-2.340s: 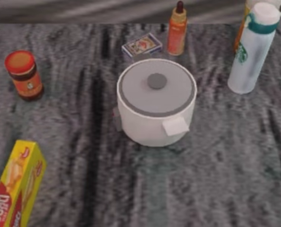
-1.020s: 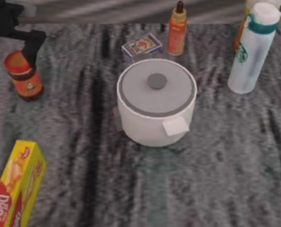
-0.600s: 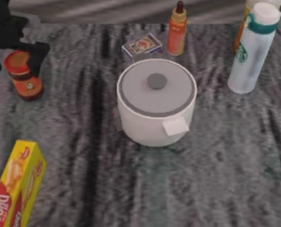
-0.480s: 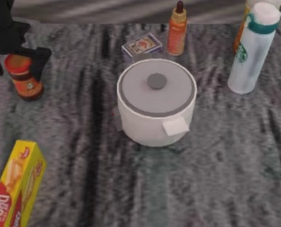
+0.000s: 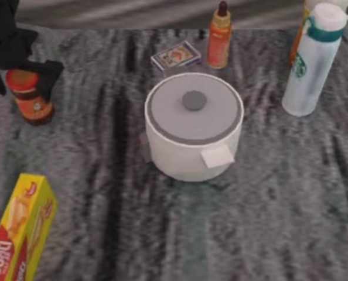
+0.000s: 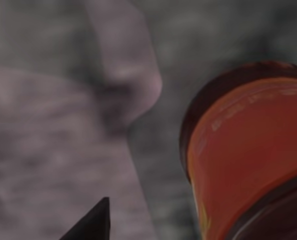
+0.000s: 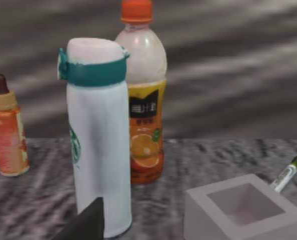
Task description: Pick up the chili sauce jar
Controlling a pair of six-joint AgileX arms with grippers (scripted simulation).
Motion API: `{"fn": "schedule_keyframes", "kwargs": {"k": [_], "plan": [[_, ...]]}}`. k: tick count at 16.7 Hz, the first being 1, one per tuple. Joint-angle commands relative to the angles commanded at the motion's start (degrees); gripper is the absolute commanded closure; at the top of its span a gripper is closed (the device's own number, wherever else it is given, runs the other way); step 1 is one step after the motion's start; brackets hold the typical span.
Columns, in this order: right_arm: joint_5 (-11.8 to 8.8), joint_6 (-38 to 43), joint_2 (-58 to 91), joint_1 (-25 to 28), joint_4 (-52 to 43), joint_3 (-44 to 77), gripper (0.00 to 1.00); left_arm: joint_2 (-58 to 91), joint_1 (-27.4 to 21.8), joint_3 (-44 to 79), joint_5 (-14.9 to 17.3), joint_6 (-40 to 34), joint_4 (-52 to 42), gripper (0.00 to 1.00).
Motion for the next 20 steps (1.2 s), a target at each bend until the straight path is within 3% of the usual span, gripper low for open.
{"fn": "schedule_keyframes", "kwargs": {"k": [11, 20], "plan": [[0.0, 0.0, 0.0, 0.0, 0.0, 0.0, 0.00, 0.0, 0.0, 0.0, 0.0, 0.0, 0.0, 0.98], [0.0, 0.0, 0.0, 0.0, 0.0, 0.0, 0.00, 0.0, 0.1, 0.0, 0.0, 0.1, 0.0, 1.00]]}}
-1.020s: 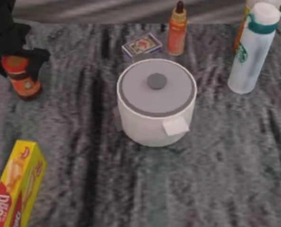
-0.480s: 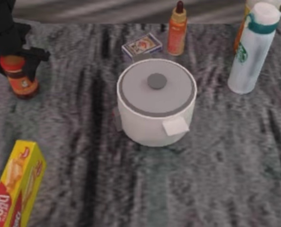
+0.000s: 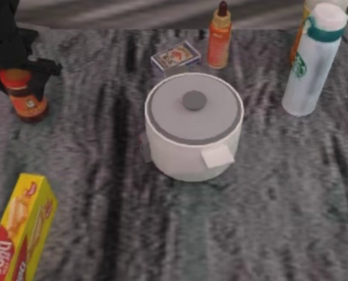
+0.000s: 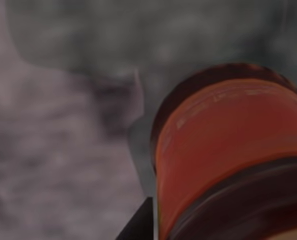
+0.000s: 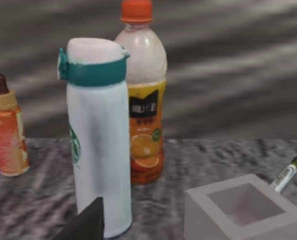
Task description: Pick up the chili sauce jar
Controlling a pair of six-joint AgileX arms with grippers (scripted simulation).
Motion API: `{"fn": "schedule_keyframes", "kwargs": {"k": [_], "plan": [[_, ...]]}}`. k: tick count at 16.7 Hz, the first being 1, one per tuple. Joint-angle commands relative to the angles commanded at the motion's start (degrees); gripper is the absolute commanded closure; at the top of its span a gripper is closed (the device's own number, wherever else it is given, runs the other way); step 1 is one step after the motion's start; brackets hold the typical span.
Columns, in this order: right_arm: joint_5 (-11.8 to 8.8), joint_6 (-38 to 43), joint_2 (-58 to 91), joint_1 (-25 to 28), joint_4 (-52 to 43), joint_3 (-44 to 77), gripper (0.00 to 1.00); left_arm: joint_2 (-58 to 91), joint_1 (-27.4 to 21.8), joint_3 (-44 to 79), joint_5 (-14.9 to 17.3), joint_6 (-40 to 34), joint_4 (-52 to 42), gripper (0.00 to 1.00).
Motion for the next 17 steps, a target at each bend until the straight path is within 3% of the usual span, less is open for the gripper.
{"fn": "schedule_keyframes", "kwargs": {"k": [4, 12, 17], "plan": [[0.0, 0.0, 0.0, 0.0, 0.0, 0.0, 0.00, -4.2, 0.1, -4.2, -0.1, 0.1, -0.1, 1.00], [0.0, 0.0, 0.0, 0.0, 0.0, 0.0, 0.00, -27.3, 1.3, -25.5, -0.3, 0.0, -1.3, 1.00], [0.0, 0.0, 0.0, 0.0, 0.0, 0.0, 0.00, -29.9, 1.5, -28.2, -0.3, 0.0, -1.7, 1.00]]}}
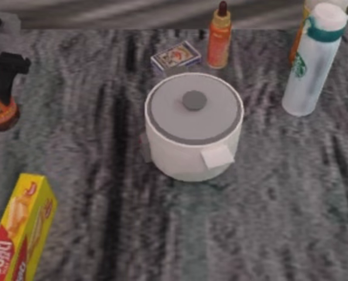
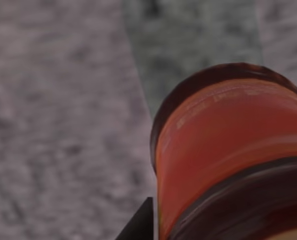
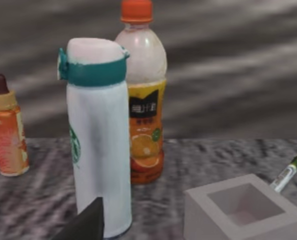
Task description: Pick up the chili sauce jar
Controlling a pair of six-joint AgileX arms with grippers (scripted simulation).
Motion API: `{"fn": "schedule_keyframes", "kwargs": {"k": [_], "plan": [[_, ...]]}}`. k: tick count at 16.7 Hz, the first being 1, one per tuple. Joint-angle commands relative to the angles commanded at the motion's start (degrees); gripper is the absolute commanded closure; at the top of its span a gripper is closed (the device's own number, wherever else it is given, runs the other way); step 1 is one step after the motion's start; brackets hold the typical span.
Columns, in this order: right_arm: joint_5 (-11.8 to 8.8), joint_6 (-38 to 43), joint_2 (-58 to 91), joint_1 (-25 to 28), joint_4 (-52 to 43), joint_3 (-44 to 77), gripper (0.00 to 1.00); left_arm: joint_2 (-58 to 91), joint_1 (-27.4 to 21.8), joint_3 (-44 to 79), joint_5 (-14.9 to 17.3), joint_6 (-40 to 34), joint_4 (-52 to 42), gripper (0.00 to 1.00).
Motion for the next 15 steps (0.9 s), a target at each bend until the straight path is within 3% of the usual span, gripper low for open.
{"fn": "schedule_keyframes", "kwargs": {"k": [5, 11, 15], "plan": [[0.0, 0.0, 0.0, 0.0, 0.0, 0.0, 0.00, 1.6, -3.0, 0.2, -0.1, -3.9, 1.1, 1.00], [0.0, 0.0, 0.0, 0.0, 0.0, 0.0, 0.00, 5.1, -12.8, -0.5, -0.7, -24.1, 6.4, 1.00], [0.0, 0.0, 0.0, 0.0, 0.0, 0.0, 0.00, 6.5, -17.3, -1.6, -1.0, -31.4, 8.9, 1.00]]}}
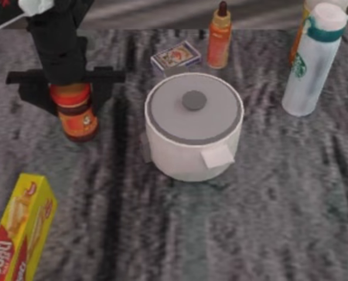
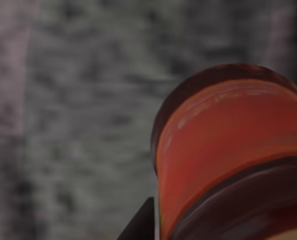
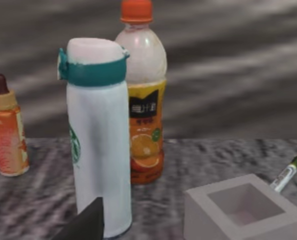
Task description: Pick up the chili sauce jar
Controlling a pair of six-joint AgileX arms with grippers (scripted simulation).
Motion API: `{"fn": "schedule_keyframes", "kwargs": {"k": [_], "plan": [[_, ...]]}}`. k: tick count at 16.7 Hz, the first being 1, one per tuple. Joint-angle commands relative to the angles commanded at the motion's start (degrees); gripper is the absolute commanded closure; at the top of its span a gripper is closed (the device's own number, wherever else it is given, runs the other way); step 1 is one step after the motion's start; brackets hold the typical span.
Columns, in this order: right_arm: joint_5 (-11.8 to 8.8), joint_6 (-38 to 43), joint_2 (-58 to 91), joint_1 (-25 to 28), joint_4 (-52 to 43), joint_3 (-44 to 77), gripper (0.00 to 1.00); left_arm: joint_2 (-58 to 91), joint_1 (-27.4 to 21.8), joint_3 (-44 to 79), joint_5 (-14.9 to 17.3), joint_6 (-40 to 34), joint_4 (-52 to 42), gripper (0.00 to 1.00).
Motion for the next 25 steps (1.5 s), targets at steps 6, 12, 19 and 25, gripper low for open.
{"fn": "schedule_keyframes", "kwargs": {"k": [6, 12, 19, 25], "plan": [[0.0, 0.0, 0.0, 0.0, 0.0, 0.0, 0.00, 0.0, -0.1, -0.7, 0.0, 0.0, 1.0, 1.00], [0.0, 0.0, 0.0, 0.0, 0.0, 0.0, 0.00, 2.4, 0.0, -7.0, 0.0, -0.1, 9.6, 1.00], [0.0, 0.0, 0.0, 0.0, 0.0, 0.0, 0.00, 2.6, 0.0, -7.4, 0.0, -0.1, 10.1, 0.77], [0.0, 0.0, 0.0, 0.0, 0.0, 0.0, 0.00, 2.6, 0.0, -7.4, 0.0, -0.1, 10.1, 0.32]]}}
